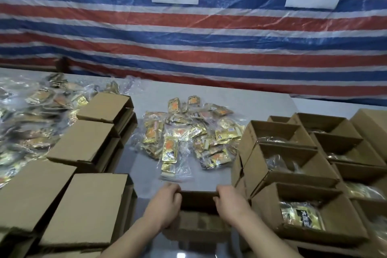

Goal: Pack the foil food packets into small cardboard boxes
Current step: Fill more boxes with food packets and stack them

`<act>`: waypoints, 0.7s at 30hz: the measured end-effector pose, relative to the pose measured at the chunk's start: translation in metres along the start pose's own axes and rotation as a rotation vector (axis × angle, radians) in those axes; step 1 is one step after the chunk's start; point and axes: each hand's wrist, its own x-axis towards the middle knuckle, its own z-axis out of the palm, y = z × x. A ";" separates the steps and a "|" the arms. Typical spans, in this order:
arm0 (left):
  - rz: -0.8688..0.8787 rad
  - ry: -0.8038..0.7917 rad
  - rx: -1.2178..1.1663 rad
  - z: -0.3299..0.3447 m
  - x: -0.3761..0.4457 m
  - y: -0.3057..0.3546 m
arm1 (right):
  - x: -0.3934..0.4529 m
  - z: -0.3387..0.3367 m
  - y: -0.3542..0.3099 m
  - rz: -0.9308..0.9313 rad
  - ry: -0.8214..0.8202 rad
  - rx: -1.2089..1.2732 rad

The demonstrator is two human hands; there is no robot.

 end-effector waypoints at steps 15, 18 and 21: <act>0.042 -0.045 0.022 0.038 0.003 -0.043 | 0.024 0.035 0.012 0.050 -0.301 -0.085; 0.003 -0.036 -0.010 0.037 0.006 -0.048 | 0.026 0.047 0.008 0.068 -0.260 -0.025; -0.009 -0.007 -0.047 0.037 0.009 -0.048 | 0.029 0.056 0.007 0.083 -0.239 0.047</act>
